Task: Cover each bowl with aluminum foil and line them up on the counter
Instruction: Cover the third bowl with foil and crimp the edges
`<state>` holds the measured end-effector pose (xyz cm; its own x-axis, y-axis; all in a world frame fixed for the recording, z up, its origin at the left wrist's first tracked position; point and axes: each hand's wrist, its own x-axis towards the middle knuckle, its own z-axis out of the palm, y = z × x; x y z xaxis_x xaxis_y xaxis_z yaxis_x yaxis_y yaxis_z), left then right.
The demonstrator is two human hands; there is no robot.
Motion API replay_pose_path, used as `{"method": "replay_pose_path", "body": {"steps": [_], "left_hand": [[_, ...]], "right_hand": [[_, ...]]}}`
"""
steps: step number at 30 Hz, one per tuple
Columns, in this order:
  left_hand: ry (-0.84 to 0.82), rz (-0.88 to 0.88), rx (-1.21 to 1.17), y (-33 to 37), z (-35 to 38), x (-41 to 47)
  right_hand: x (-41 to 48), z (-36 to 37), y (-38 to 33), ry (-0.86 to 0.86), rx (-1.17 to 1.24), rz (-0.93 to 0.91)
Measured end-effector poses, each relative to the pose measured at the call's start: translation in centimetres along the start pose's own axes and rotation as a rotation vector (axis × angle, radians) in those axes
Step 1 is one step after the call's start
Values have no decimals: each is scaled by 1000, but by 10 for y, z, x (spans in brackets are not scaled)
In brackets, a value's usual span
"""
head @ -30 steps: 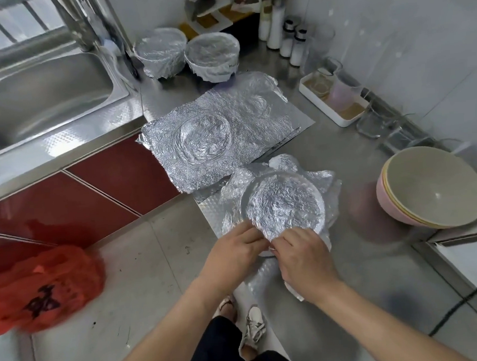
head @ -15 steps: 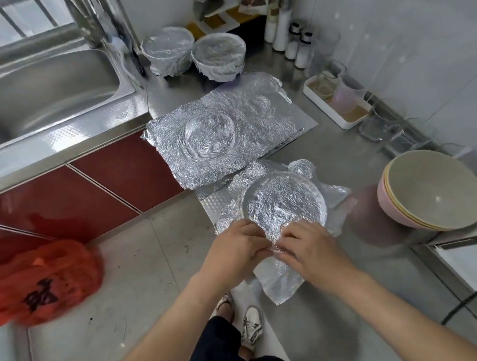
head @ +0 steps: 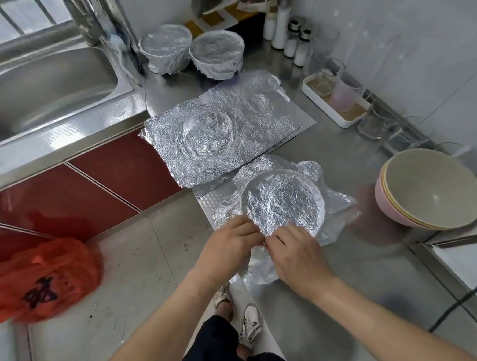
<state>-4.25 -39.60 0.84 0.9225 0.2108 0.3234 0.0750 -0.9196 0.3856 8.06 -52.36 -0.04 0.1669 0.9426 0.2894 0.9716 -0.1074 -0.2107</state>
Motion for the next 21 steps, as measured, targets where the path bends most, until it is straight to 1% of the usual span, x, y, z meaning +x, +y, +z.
{"method": "replay_pose_path", "body": {"steps": [4,7,10,12,17,21], "left_hand": [[-49,-85,50,-5,-8,-7],[-56,-151,15,-1,-13,-9],[-117,-124,-36,11,-12,-6],[-128,-99,-50,15,-7,-5],[-47,-67,-7,12,4,-2],[-33,-29,1,10,9,-1]], "right_hand": [[5,-5,-3,-30,150,79],[1,-16,9,-81,232,113],[-9,-22,21,-108,196,55],[-11,-23,24,-106,145,18],[-16,-11,24,-52,40,-32],[-12,-7,20,-8,-4,-44]]}}
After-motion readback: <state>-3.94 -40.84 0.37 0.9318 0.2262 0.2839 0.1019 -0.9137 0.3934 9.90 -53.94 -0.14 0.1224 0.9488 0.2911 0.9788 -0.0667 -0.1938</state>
